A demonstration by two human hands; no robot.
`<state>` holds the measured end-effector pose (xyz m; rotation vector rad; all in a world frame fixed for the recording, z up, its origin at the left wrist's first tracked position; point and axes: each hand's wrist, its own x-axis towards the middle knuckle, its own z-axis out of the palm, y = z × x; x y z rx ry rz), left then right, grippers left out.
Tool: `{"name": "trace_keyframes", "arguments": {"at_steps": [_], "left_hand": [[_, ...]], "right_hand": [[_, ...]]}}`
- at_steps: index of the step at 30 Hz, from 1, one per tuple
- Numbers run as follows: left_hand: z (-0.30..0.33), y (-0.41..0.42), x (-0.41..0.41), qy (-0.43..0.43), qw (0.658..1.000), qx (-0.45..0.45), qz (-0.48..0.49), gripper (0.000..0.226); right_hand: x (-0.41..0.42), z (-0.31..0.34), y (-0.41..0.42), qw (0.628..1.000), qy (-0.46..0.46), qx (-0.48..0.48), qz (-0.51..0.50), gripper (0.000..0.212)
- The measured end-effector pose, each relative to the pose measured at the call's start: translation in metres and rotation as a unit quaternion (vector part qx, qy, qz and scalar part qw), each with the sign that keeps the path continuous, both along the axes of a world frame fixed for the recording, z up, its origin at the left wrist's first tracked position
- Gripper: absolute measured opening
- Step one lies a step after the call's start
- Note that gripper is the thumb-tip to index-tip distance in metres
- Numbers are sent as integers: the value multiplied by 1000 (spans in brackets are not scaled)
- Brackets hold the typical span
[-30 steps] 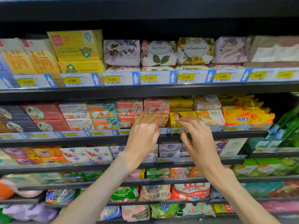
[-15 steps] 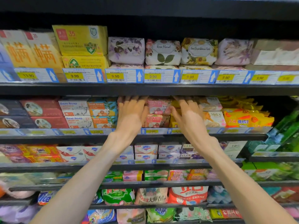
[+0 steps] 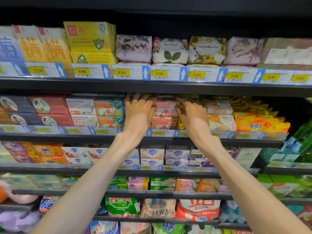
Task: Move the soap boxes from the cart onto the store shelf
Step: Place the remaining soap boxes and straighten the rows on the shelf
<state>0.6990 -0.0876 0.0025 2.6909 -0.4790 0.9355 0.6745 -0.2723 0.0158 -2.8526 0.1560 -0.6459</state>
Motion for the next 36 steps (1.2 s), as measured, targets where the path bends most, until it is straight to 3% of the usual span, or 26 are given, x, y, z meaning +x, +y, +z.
{"name": "trace_keyframes", "arguments": {"at_steps": [3,10,16,26,31,36], "left_hand": [[-6,3,3,-57,998,-5,-10,12],[-12,3,14,-47,999,-5,-11,17],[-13,6,9,-102,994,-12,-27,12],[-16,3,6,-115,993,-21,-21,14],[-10,3,-4,-77,997,-16,-20,13],[8,5,-29,-37,999,-12,1,33]], "right_hand": [[0,-3,1,1000,-12,7,3,36],[-4,-13,0,992,-120,1,39,29],[-3,-14,-1,993,-112,8,35,30],[-1,-17,-3,994,-100,2,43,34],[-9,-13,-8,988,-130,0,81,32],[-23,-4,-9,987,-129,-28,95,32]]}}
